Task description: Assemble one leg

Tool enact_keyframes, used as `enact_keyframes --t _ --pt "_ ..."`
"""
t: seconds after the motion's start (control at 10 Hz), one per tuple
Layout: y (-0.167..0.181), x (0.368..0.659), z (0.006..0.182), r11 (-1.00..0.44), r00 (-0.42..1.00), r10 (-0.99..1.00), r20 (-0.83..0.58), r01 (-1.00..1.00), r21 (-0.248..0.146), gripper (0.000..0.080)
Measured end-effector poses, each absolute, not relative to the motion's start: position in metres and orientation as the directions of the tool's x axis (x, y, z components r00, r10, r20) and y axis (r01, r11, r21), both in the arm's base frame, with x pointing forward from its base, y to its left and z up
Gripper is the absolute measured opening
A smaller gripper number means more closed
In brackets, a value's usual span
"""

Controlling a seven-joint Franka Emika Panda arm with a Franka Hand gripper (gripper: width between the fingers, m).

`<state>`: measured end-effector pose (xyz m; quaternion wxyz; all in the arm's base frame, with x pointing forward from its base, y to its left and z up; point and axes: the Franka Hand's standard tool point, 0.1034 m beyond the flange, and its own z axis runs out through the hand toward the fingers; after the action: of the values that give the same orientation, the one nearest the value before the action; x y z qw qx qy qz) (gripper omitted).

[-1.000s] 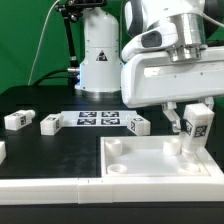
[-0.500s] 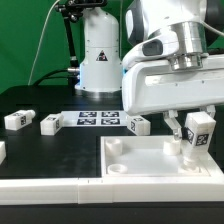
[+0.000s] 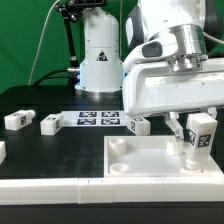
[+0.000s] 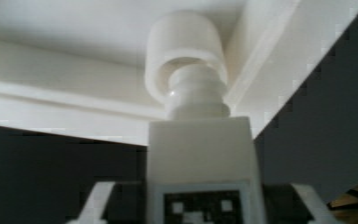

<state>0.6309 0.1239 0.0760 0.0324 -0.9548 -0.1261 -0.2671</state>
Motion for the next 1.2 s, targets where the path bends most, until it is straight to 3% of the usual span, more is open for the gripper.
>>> enact_keyframes --t 1.0,1.1,1.2 --pt "0.120 0.626 0.060 -0.975 0.803 0.187 0.565 0.223 0.005 0.0287" --pt "0.120 0.625 0.059 -0.975 0.806 0.188 0.562 0.224 0.005 0.0355" --pt "0.120 0.625 0.059 -0.975 0.806 0.188 0.562 0.224 0.004 0.0556"
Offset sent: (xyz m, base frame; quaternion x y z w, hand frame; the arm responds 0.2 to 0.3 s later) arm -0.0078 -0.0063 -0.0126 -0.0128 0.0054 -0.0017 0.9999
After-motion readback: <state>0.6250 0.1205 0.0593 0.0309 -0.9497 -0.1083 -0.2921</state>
